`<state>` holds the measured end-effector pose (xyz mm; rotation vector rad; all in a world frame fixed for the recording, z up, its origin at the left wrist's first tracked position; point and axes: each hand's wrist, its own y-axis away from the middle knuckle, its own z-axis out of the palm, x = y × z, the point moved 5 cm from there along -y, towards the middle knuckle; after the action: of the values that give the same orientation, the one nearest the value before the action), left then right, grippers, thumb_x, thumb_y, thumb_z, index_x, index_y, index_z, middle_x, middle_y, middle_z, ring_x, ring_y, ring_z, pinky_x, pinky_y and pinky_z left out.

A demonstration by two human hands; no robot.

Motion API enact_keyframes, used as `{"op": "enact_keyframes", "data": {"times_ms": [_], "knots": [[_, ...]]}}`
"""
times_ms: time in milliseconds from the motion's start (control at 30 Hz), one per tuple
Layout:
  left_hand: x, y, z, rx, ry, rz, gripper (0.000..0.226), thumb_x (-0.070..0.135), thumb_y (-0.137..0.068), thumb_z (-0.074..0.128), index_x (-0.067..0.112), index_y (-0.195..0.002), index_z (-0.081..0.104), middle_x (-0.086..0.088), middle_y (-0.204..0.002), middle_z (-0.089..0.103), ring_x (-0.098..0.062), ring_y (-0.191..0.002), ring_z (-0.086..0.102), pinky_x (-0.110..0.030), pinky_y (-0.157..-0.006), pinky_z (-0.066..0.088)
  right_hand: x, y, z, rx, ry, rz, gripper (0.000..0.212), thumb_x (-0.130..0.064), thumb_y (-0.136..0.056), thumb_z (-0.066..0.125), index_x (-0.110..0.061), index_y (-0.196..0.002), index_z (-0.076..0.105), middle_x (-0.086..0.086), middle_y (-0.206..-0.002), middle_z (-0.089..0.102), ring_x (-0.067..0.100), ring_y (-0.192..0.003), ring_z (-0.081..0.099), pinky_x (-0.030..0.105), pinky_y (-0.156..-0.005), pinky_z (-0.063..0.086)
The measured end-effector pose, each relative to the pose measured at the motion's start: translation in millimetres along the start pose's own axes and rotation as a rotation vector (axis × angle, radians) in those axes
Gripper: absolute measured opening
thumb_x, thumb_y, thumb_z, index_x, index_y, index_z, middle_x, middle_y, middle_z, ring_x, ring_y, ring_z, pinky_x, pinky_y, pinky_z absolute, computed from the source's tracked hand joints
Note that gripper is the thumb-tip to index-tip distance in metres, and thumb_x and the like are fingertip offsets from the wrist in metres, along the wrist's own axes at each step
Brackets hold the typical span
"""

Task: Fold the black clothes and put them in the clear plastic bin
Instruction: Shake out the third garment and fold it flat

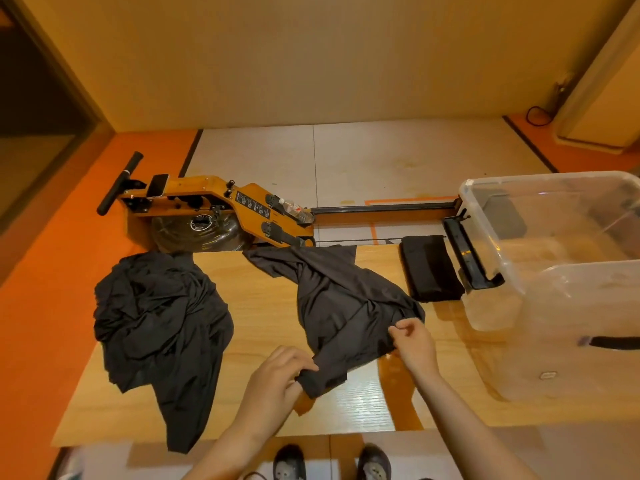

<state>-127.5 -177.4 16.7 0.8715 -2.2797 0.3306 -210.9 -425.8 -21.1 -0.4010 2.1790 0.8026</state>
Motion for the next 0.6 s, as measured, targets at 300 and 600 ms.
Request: {"op": "enact_keyframes", "data": {"times_ms": [300, 600], "knots": [[-15, 27, -13, -0.024, -0.021, -0.175, 0.027, 0.006, -0.094, 0.056, 0.027, -0.111, 0.062, 0.015, -0.109, 0.057, -0.002, -0.104, 0.049, -0.024, -0.087, 0.040, 42, -64, -6, 0.155, 0.326, 0.142, 0.044, -0.036, -0.094, 0.059, -0.004, -0.123, 0.053, 0.019, -0.121, 0.058, 0.038, -0.113, 0.053, 0.048, -0.085, 0.050], [-43, 43, -16, -0.061, 0.056, -0.300, 0.028, 0.006, -0.092, 0.060, 0.034, -0.099, 0.061, 0.020, -0.100, 0.059, 0.003, -0.099, 0.052, -0.022, -0.083, 0.042, 42, -58, -8, 0.111, -0.320, 0.251, 0.018, -0.018, -0.097, 0.052, -0.007, -0.083, 0.054, 0.016, -0.083, 0.057, 0.024, -0.071, 0.054, 0.035, -0.066, 0.046]]}}
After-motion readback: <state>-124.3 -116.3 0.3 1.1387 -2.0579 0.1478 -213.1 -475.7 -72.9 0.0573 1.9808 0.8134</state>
